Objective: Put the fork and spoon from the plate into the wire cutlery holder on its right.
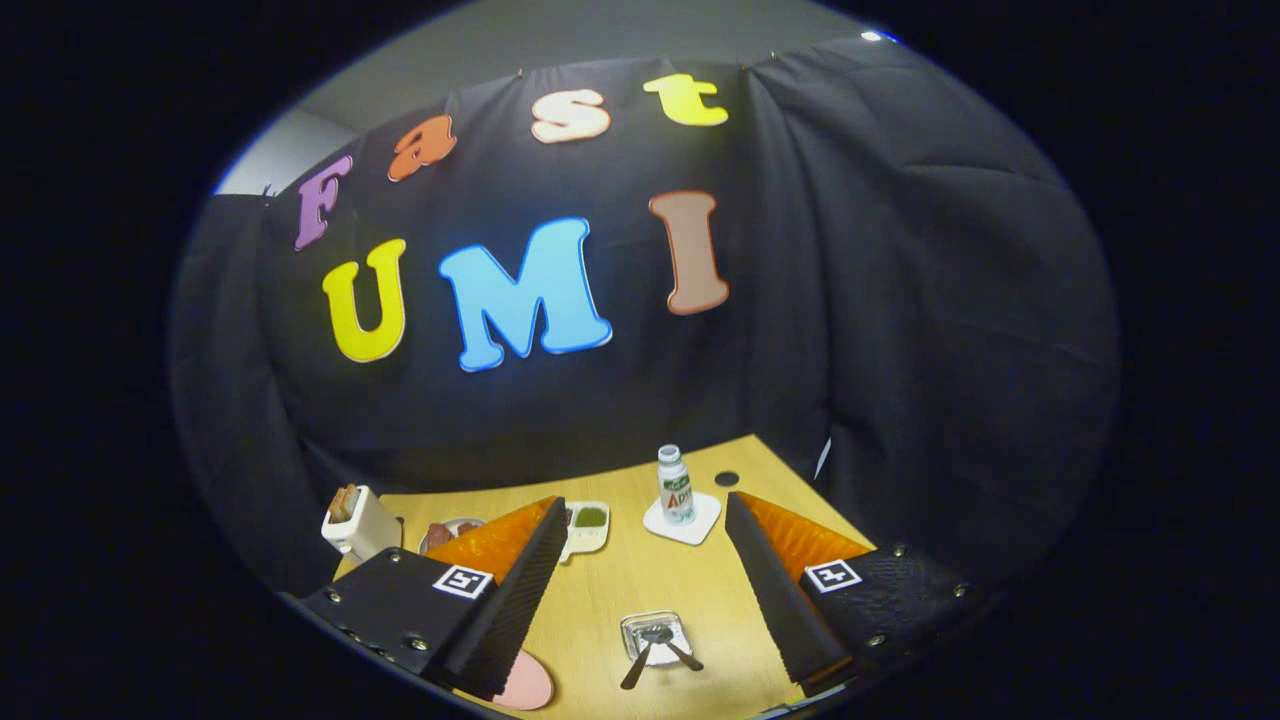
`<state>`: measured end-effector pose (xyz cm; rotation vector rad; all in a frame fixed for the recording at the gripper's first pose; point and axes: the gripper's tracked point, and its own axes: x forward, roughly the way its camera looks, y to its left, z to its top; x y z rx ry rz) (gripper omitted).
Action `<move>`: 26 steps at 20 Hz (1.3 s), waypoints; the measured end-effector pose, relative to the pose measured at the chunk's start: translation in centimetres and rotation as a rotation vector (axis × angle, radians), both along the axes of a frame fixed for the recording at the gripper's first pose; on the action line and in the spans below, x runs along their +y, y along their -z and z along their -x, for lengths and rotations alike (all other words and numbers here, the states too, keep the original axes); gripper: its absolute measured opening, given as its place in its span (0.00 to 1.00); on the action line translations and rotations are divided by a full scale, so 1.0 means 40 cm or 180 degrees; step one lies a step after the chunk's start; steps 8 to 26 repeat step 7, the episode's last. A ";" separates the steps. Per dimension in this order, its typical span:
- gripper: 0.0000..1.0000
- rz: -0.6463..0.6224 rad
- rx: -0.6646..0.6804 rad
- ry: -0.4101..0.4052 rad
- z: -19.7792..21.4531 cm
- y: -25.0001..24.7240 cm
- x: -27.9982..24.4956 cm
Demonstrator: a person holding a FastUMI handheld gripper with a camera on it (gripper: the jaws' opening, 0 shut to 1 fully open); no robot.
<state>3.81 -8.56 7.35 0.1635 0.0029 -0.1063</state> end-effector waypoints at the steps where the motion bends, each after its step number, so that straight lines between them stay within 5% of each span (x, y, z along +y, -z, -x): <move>1: 0.97 0.0068 -0.0169 0.0050 0.023 -0.032 -0.003; 7: 0.97 0.0324 -0.0784 0.0296 0.109 -0.131 -0.036; 26: 0.97 0.0324 -0.0784 0.0296 0.109 -0.131 -0.036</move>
